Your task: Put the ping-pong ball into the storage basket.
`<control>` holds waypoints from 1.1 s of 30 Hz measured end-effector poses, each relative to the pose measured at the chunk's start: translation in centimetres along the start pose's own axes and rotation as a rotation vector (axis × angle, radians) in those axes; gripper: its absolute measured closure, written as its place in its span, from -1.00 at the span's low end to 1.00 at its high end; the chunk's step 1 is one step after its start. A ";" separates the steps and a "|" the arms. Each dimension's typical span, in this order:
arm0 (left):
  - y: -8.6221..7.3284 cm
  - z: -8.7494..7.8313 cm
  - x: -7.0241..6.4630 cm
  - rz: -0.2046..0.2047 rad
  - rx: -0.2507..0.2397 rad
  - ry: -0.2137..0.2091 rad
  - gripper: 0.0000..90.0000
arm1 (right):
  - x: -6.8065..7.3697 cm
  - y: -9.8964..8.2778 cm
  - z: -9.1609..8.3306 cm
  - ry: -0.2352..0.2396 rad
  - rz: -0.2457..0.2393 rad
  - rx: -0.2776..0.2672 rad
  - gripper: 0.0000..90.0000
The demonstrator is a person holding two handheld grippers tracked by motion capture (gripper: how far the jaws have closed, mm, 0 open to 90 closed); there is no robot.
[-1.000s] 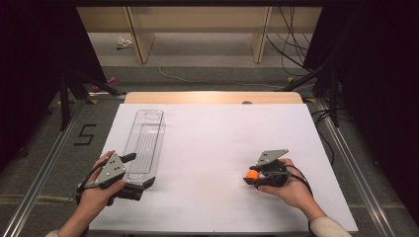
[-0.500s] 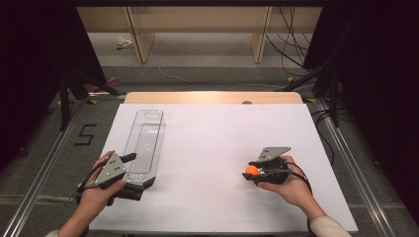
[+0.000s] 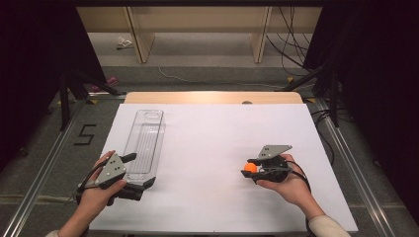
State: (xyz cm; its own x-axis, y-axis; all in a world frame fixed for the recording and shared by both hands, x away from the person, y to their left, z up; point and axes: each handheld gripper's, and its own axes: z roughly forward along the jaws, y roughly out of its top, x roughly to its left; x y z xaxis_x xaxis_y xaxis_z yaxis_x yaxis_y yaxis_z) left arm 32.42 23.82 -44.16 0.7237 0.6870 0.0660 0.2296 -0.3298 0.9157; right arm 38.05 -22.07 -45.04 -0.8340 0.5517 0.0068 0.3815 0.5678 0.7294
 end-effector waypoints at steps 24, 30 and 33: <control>0.0 0.0 0.0 -0.001 0.000 -0.001 -1.00 | 0.2 1.0 0.4 0.009 0.000 -0.036 0.14; 0.0 0.0 0.0 -0.001 0.000 -0.001 -1.00 | 0.2 1.3 0.6 0.017 -0.003 -0.041 0.14; 0.0 0.0 0.0 -0.001 0.000 -0.001 -1.00 | 0.2 1.5 0.8 0.017 -0.005 -0.045 0.14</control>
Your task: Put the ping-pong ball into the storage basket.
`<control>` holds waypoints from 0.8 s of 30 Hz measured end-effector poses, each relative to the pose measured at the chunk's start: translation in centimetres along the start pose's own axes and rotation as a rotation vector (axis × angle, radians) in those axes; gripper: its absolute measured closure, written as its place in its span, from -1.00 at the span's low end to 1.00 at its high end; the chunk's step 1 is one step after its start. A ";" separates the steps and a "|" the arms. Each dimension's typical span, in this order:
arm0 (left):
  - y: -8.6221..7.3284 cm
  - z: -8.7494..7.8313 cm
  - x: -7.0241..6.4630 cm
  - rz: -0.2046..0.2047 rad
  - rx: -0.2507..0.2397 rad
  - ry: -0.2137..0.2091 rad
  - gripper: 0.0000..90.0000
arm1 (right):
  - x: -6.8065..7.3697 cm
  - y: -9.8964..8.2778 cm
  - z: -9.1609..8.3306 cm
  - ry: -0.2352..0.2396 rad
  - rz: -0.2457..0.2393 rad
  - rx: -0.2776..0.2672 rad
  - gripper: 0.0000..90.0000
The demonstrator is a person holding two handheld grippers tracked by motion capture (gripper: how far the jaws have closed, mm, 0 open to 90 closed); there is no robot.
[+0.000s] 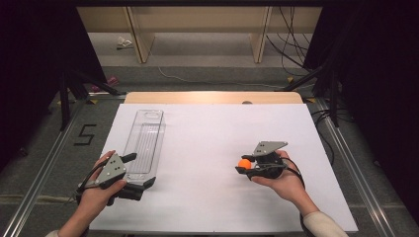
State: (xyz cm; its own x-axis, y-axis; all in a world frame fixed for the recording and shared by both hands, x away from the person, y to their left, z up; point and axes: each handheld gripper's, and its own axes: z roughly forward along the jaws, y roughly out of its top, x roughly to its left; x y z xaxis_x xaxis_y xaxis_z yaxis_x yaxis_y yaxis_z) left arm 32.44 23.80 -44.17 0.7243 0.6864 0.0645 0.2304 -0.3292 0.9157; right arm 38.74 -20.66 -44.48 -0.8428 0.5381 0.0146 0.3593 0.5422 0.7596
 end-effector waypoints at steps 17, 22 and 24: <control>0.0 0.0 0.0 0.000 0.000 -0.001 -1.00 | 0.1 0.8 0.6 0.004 -0.011 -0.015 0.14; 0.0 0.0 0.0 0.001 0.000 -0.001 -1.00 | 0.2 0.9 0.7 0.003 -0.014 -0.021 0.14; 0.0 0.0 0.0 -0.001 0.001 -0.003 -1.00 | 0.2 1.0 0.7 0.002 -0.014 -0.023 0.14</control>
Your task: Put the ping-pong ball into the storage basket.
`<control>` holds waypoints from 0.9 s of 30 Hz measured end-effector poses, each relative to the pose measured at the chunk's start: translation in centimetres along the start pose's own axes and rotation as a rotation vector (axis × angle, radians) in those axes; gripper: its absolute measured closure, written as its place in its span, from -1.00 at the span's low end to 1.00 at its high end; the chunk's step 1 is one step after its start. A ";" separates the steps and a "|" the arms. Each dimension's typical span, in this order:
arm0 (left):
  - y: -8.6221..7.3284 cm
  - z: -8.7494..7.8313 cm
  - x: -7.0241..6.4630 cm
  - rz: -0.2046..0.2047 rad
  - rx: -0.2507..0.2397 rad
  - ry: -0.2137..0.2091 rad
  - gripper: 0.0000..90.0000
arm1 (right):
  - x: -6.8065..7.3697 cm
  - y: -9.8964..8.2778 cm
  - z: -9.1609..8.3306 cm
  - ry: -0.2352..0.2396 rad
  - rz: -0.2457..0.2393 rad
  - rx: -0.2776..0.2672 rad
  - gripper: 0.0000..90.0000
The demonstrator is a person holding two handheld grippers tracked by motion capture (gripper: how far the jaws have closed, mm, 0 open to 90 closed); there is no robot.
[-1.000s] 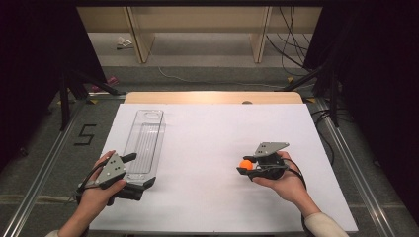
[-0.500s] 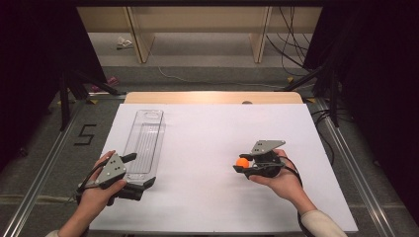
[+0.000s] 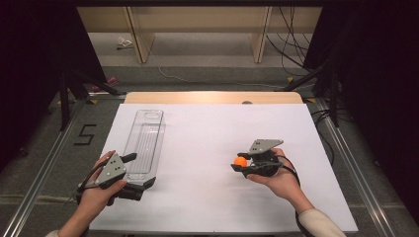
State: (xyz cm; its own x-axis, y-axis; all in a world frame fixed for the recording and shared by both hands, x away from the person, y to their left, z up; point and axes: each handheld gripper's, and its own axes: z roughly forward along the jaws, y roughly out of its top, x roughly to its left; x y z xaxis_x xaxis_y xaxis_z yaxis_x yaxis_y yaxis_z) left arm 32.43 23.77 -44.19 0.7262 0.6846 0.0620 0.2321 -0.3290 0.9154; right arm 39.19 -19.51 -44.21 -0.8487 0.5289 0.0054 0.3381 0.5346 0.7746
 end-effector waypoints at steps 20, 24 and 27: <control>0.0 0.0 0.0 0.004 0.001 -0.001 -1.00 | 0.3 1.1 1.0 0.011 -0.013 -0.013 0.14; 0.0 0.0 0.0 0.004 0.001 -0.001 -1.00 | 0.4 1.3 1.2 0.013 -0.016 -0.016 0.14; 0.0 0.0 0.0 0.004 0.001 -0.001 -1.00 | 0.4 1.4 1.3 0.014 -0.016 -0.018 0.14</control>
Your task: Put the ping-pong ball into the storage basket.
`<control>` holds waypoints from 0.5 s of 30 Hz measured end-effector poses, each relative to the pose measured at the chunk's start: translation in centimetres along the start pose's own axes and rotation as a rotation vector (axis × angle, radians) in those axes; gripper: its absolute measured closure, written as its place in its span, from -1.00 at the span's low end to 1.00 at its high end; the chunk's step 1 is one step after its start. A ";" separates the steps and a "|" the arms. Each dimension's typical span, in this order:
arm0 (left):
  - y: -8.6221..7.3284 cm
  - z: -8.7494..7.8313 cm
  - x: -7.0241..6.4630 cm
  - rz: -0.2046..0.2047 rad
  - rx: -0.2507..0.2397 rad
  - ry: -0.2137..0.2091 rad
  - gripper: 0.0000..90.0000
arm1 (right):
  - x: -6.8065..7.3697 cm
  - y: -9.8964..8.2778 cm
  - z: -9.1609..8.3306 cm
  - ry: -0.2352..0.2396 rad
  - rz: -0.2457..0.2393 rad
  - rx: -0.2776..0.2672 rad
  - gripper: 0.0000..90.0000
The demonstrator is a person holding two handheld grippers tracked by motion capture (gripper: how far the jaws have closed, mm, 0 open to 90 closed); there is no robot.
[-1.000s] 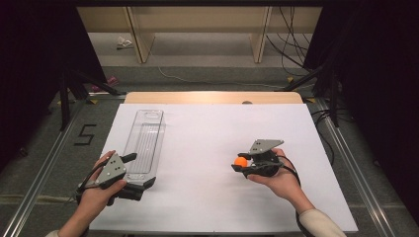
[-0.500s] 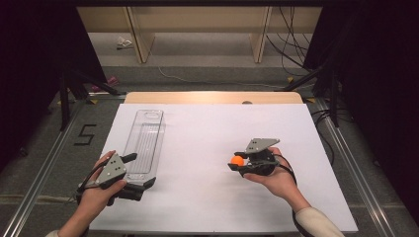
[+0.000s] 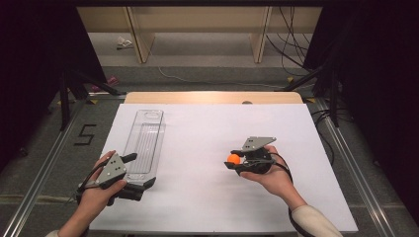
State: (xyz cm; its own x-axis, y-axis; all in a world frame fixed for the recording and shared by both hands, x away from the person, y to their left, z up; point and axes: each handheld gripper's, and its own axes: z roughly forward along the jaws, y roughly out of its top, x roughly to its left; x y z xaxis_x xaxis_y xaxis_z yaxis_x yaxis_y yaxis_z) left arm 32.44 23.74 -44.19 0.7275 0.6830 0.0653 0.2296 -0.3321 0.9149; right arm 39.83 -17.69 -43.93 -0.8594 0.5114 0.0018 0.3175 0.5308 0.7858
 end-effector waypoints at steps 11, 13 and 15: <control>0.0 0.0 0.0 0.000 0.000 0.000 -1.00 | 0.0 0.5 0.5 0.003 -0.005 -0.008 0.14; 0.0 0.0 0.0 0.000 -0.001 0.000 -1.00 | 0.0 0.6 0.6 0.004 -0.005 -0.009 0.14; 0.0 0.0 0.0 0.001 0.000 0.000 -1.00 | 0.1 0.6 0.7 0.006 -0.005 -0.010 0.14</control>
State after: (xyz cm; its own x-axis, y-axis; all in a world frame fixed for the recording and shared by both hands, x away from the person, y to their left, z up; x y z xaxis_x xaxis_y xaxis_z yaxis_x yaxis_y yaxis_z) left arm 32.44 23.74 -44.19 0.7278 0.6826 0.0659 0.2291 -0.3325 0.9149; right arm 40.26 -16.86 -43.85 -0.8635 0.5043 0.0019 0.3094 0.5267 0.7917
